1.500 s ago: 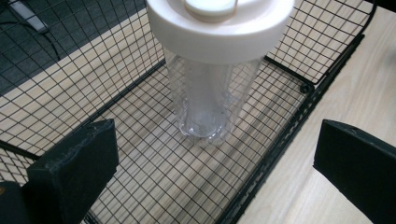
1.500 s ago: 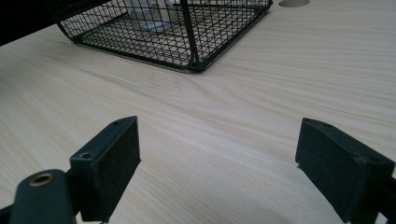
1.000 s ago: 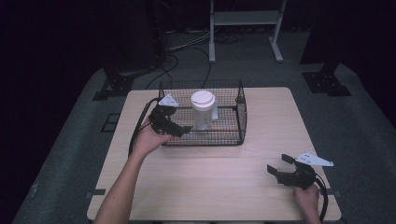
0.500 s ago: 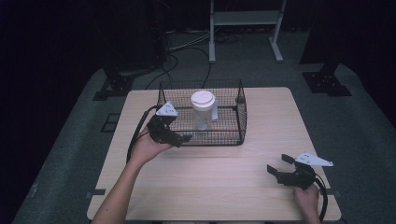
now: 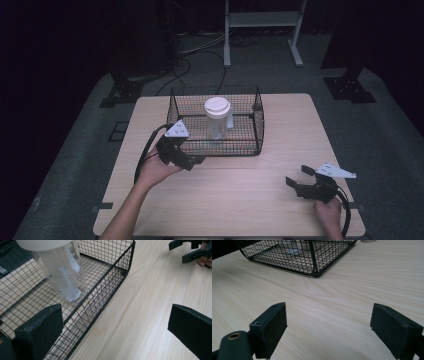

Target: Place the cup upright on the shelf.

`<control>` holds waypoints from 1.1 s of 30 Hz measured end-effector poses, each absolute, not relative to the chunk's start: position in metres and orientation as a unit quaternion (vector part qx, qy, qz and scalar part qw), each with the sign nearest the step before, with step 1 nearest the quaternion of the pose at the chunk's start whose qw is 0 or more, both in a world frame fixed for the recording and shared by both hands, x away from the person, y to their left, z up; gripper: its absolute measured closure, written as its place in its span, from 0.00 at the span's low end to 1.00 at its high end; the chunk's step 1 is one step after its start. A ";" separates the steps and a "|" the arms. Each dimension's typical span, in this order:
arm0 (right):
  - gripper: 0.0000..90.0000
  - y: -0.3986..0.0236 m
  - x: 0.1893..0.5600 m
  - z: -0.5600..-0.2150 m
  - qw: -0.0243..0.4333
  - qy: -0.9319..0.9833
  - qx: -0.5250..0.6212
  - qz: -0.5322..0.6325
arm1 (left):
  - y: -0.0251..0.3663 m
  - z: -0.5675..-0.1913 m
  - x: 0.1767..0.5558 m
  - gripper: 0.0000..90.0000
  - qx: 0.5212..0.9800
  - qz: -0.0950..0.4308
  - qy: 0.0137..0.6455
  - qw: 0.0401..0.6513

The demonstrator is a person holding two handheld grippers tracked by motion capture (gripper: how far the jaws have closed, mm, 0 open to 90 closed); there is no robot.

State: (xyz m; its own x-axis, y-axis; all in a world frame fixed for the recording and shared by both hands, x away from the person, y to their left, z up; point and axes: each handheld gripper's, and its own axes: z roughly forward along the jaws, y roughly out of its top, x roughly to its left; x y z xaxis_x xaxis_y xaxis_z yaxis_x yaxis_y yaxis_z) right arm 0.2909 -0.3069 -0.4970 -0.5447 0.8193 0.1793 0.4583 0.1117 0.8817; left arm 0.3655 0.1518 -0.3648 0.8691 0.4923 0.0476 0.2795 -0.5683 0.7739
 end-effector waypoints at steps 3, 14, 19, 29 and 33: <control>0.14 -0.307 0.291 -0.497 0.181 0.723 0.442 0.499 | 0.153 -0.367 0.362 0.00 0.874 0.128 0.220 0.415; 0.14 -0.306 0.291 -0.497 0.183 0.724 0.440 0.498 | 0.156 -0.374 0.351 0.00 0.871 0.121 0.219 0.422; 0.14 -0.306 0.291 -0.497 0.183 0.725 0.440 0.497 | 0.157 -0.380 0.346 0.00 0.874 0.121 0.216 0.419; 0.14 -0.306 0.291 -0.497 0.184 0.727 0.439 0.495 | 0.162 -0.391 0.338 0.00 0.874 0.119 0.223 0.415; 0.14 -0.306 0.291 -0.497 0.184 0.727 0.439 0.495 | 0.164 -0.395 0.334 0.00 0.874 0.116 0.224 0.416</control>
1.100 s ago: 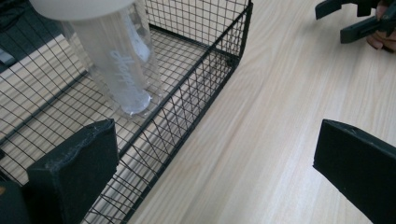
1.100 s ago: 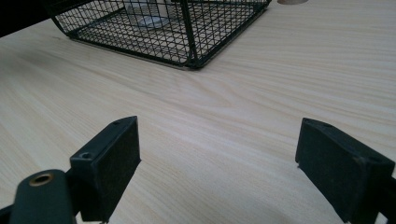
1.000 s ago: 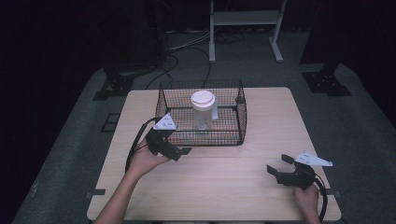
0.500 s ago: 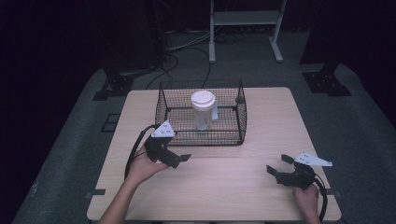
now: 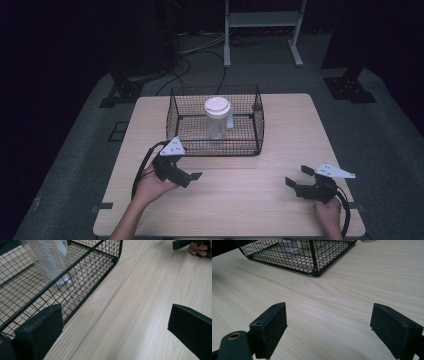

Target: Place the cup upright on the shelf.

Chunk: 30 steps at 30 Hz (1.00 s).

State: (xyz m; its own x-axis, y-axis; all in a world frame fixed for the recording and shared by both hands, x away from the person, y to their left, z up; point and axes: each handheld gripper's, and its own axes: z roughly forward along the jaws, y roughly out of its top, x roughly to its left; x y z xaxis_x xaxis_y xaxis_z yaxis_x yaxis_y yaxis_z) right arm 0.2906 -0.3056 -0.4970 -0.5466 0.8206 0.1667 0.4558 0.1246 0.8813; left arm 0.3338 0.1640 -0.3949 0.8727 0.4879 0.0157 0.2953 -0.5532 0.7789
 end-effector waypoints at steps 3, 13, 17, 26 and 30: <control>0.14 -0.305 0.290 -0.497 0.183 0.727 0.440 0.495 | 0.165 -0.398 0.331 0.00 0.874 0.112 0.223 0.416; 0.14 -0.305 0.291 -0.497 0.185 0.728 0.439 0.493 | 0.170 -0.412 0.321 0.00 0.867 0.107 0.231 0.428; 0.14 -0.304 0.291 -0.497 0.186 0.729 0.438 0.492 | 0.173 -0.417 0.317 0.00 0.863 0.112 0.234 0.433; 0.14 -0.304 0.291 -0.497 0.187 0.731 0.437 0.491 | 0.180 -0.425 0.307 0.00 0.851 0.118 0.242 0.451; 0.14 -0.304 0.290 -0.497 0.187 0.730 0.437 0.491 | 0.181 -0.430 0.302 0.00 0.853 0.123 0.242 0.446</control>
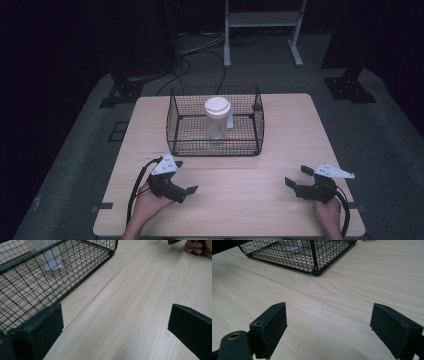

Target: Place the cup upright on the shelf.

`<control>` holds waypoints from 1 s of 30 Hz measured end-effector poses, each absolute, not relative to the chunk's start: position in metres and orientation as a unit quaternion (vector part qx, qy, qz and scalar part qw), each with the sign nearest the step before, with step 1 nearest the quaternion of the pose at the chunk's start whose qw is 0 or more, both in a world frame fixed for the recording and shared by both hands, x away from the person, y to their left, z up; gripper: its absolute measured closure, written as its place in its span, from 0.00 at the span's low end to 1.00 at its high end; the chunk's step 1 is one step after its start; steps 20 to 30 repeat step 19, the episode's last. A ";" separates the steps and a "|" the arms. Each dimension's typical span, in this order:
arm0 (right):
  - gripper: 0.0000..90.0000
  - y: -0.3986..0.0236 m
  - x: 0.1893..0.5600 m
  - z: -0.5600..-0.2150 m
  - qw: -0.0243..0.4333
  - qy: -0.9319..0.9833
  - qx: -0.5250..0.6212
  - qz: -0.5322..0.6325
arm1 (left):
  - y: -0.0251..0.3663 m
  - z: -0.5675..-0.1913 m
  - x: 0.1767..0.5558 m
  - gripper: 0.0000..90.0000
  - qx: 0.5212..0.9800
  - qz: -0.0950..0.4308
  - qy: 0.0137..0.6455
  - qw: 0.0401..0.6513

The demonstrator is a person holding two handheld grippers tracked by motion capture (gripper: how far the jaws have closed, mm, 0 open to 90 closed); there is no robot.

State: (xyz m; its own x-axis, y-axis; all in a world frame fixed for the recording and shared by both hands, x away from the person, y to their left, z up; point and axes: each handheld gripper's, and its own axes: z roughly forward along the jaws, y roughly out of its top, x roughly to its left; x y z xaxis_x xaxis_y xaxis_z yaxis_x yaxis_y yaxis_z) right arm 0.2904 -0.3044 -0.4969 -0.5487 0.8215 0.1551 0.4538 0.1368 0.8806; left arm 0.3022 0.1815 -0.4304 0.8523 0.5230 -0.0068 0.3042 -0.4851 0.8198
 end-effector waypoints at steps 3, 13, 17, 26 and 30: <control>0.14 -0.304 0.290 -0.497 0.188 0.731 0.436 0.491 | 0.184 -0.435 0.297 0.00 0.850 0.123 0.244 0.450; 0.14 -0.304 0.290 -0.497 0.188 0.730 0.435 0.492 | 0.199 -0.449 0.280 0.00 0.833 0.130 0.254 0.474; 0.14 -0.305 0.290 -0.497 0.188 0.728 0.436 0.494 | 0.211 -0.454 0.276 0.00 0.808 0.133 0.270 0.506; 0.14 -0.305 0.289 -0.497 0.188 0.727 0.437 0.495 | 0.215 -0.456 0.274 0.00 0.800 0.143 0.277 0.513; 0.14 -0.305 0.289 -0.497 0.188 0.727 0.437 0.495 | 0.215 -0.456 0.274 0.00 0.800 0.143 0.277 0.513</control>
